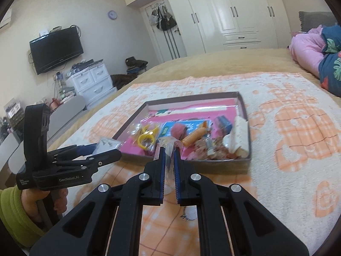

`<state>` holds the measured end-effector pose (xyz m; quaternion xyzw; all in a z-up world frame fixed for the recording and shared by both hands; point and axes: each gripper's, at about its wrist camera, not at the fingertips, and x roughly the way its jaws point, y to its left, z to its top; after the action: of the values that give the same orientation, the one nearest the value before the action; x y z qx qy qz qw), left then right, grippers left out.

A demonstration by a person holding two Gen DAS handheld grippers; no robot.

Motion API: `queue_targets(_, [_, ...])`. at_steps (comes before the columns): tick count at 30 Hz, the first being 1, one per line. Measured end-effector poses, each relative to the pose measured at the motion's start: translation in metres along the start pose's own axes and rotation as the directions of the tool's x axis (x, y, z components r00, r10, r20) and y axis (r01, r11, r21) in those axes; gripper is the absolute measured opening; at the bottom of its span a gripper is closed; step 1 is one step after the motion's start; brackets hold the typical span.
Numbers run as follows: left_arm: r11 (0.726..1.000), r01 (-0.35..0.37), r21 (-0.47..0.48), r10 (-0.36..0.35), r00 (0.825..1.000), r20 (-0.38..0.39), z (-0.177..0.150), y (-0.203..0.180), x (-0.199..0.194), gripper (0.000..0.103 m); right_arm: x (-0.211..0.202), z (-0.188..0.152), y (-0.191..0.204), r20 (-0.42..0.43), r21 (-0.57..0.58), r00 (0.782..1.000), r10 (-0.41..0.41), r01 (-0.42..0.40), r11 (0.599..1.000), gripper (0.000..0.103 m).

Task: Organize jewelry
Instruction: 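Carry the earring card and clear bag over the tray with both tools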

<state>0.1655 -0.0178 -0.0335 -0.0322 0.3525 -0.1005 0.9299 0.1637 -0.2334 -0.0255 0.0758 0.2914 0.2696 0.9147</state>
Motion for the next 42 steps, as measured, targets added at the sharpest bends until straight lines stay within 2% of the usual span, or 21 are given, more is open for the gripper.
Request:
queue_targets(20, [0.999, 0.029, 0.018, -0.030, 1.000, 0.011, 0.029, -0.016, 0.031, 0.058, 0.008, 0.021, -0.032, 0.075, 0.029, 0.985, -0.158, 0.157, 0.987, 0.008])
queue_targets(36, [1.000, 0.017, -0.001, -0.017, 1.000, 0.000, 0.042, -0.009, 0.061, 0.058, 0.050, 0.034, -0.027, 0.054, -0.044, 0.981, -0.186, 0.188, 0.981, 0.008])
queue_targets(42, [1.000, 0.004, 0.001, -0.004, 1.000, -0.002, 0.045, -0.006, 0.071, 0.058, 0.074, 0.037, -0.033, 0.030, -0.028, 0.981, -0.193, 0.194, 0.981, 0.008])
